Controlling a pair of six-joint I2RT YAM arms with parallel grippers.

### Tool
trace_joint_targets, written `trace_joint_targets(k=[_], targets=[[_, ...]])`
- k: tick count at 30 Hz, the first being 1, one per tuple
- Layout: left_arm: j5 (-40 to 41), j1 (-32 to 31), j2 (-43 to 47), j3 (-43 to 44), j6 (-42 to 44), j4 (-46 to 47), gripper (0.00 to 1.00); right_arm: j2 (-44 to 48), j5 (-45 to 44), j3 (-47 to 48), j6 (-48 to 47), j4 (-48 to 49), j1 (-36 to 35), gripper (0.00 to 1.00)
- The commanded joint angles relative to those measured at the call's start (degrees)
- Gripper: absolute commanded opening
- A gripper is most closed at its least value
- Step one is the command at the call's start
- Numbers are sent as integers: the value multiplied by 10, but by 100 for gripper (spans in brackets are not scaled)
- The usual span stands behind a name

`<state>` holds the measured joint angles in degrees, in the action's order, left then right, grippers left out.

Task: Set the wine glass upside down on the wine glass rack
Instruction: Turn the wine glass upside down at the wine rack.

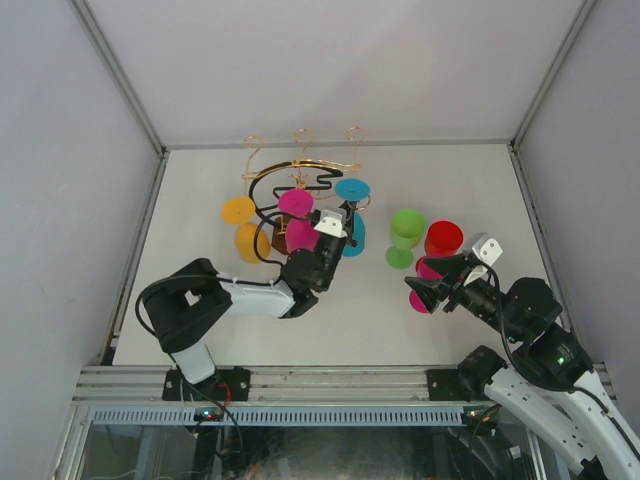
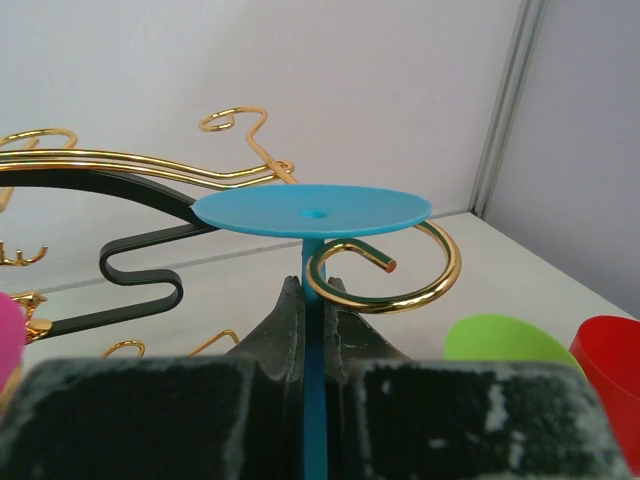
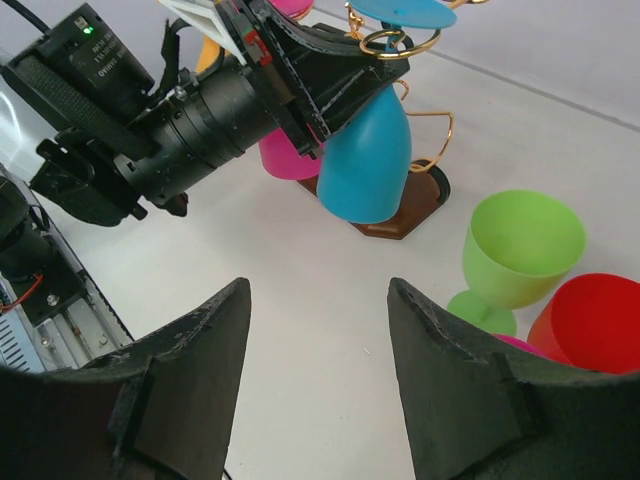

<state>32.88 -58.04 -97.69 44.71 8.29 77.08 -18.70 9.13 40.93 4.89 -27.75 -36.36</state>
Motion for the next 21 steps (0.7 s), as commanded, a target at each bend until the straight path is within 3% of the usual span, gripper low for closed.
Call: trace_joint_targets(k=[1,21], targets=[[-9,0,-11,40,12,39,0,2,0,26,-8,6,3,57],[-59,-1,-29,52,20,36,0,10,-3,28,-11,-8,3,57]])
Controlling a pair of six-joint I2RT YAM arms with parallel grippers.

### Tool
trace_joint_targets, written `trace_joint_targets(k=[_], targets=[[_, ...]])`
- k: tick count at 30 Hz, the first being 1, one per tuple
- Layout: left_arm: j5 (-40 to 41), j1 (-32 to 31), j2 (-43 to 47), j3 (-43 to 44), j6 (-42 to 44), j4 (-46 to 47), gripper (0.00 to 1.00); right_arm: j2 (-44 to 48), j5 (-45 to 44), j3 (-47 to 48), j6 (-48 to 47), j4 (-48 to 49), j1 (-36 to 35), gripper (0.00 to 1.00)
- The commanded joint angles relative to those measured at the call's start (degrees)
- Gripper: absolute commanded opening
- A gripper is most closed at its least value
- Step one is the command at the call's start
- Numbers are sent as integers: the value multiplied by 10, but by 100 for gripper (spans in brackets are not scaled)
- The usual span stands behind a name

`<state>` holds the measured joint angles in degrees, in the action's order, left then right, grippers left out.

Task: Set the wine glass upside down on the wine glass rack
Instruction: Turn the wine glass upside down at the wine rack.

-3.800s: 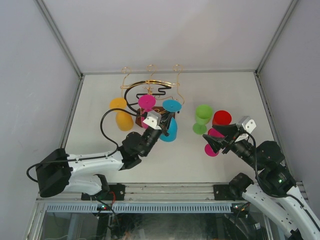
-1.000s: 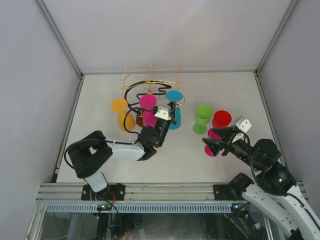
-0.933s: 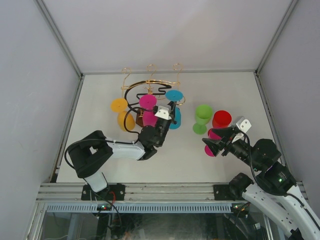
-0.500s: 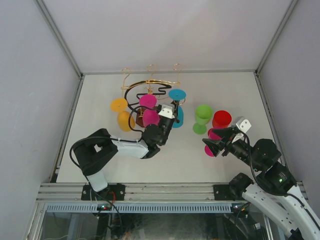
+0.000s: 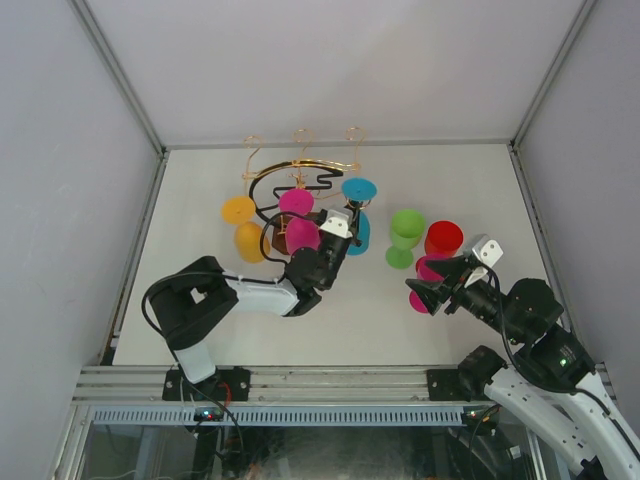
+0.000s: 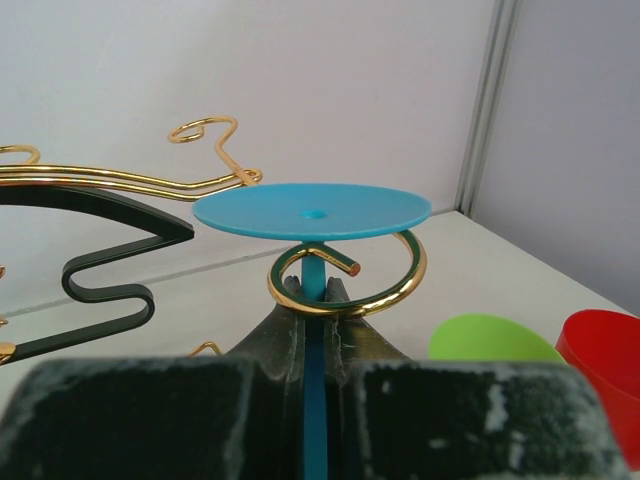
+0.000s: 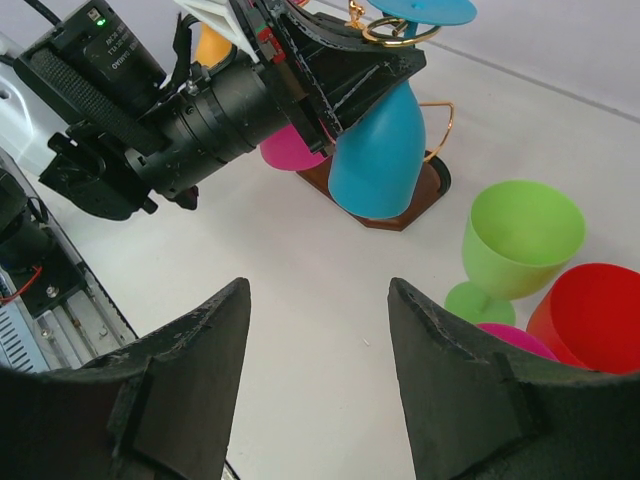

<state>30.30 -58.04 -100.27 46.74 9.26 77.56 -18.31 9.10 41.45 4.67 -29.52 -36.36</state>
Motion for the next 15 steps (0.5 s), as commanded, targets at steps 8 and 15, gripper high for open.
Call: trace_joint_targets(k=[8,15], targets=[[-53,-10,-3,19,23,32,0,6,-3,22,-8,8,3,57],[-60,-21,-3,12,35,31,0,7,-3,23,-9,9,3,57]])
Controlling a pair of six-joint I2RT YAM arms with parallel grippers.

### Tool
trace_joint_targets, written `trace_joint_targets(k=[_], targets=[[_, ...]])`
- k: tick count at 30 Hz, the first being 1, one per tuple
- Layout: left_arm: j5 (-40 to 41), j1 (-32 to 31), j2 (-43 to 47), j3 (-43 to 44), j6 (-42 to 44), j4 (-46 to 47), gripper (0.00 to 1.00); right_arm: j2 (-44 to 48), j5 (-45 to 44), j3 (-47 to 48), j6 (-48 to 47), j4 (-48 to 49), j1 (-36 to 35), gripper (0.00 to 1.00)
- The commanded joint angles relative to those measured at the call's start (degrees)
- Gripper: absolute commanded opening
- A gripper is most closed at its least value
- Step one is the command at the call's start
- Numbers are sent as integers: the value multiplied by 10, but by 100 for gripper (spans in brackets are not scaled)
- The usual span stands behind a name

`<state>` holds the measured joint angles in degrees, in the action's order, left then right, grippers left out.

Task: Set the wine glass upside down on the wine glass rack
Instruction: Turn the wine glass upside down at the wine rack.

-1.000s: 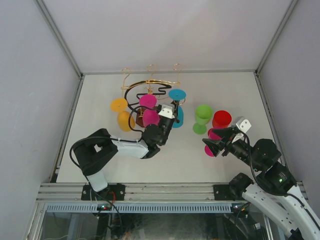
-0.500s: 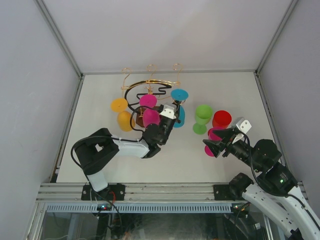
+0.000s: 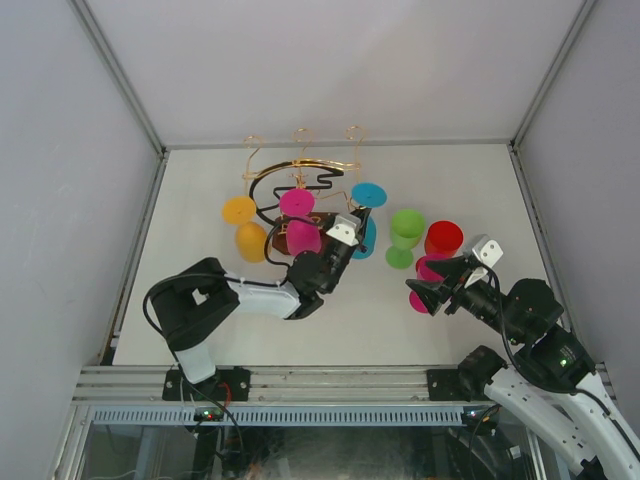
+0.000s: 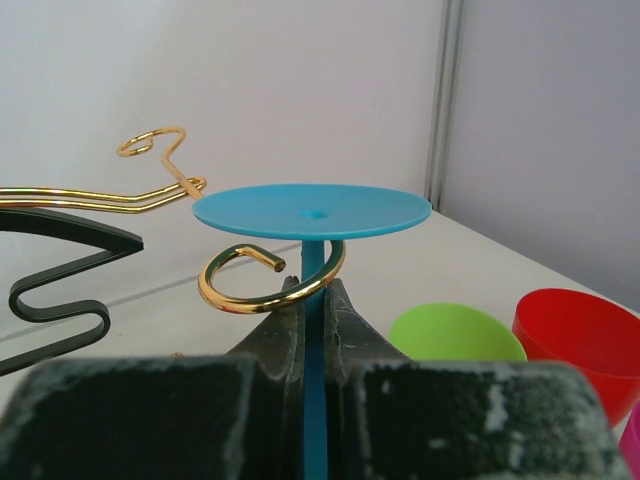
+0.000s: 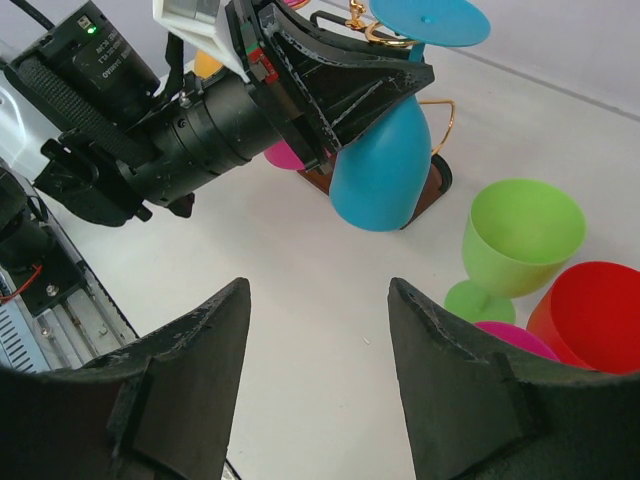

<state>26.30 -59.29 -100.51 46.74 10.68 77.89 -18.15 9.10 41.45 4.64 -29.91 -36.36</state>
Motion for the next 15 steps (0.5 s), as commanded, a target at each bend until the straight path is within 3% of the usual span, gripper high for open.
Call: trace_joint_targets(k=[1,15], targets=[[-16,-10,0,11,24,29,0,7,-4,22,-9,12,3,57],[19,-13,37,-34,-5,38,0,2,-3,23,-8,13,3,57]])
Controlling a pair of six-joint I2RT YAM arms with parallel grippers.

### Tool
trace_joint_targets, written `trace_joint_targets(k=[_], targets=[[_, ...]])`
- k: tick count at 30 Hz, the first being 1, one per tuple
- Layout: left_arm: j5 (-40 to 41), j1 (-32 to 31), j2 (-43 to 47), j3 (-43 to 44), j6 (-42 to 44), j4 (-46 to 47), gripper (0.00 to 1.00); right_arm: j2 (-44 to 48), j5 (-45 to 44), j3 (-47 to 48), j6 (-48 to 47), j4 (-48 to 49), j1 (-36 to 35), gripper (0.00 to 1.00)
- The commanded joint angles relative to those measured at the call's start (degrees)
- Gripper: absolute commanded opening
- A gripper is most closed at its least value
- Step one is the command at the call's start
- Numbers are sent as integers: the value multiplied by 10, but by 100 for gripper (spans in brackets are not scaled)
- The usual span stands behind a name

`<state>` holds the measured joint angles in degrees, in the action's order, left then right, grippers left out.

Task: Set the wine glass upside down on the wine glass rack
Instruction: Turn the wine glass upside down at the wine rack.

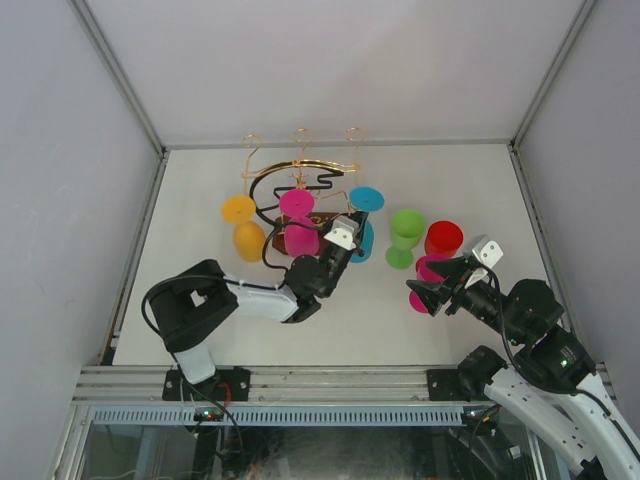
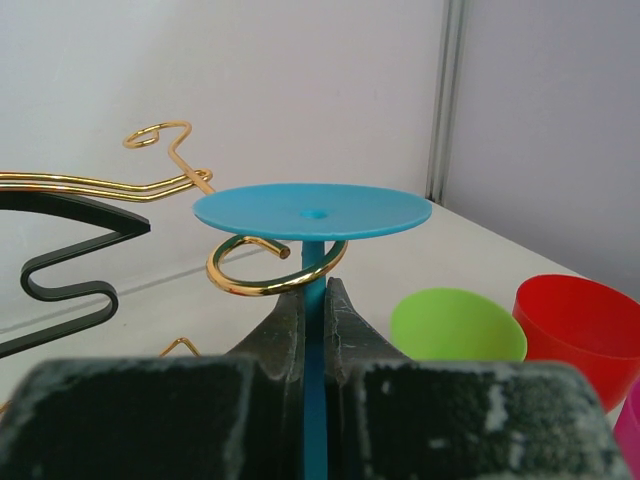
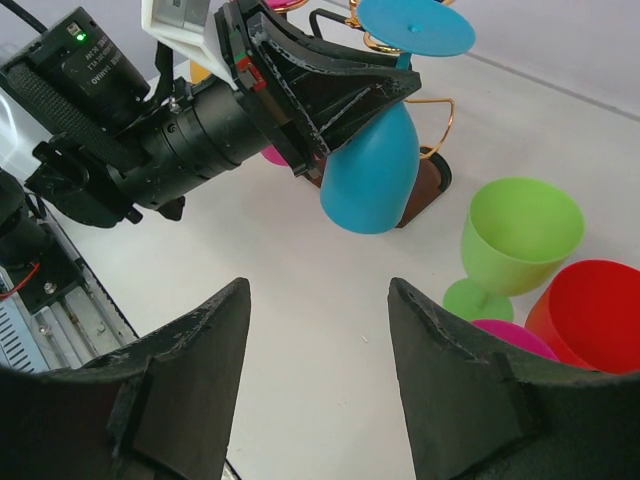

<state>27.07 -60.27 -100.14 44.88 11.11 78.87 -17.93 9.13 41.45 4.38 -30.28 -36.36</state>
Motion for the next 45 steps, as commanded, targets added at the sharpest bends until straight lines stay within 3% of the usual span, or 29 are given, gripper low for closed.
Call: trace_joint_targets(k=[1,17,38,45], targets=[[11,-3,35,-18,-12,28,0,1,-3,22,-5,17,3,57],[17,-19,62,-46,-3,35,0,-3,-2,22,-4,17,3,57],[115,-18,34,-25,5,41,0,-4,-1,22,-3,14,3,57],[114,-8,32,-14,-11,12,10,-5,0,22,-3,13,3,57]])
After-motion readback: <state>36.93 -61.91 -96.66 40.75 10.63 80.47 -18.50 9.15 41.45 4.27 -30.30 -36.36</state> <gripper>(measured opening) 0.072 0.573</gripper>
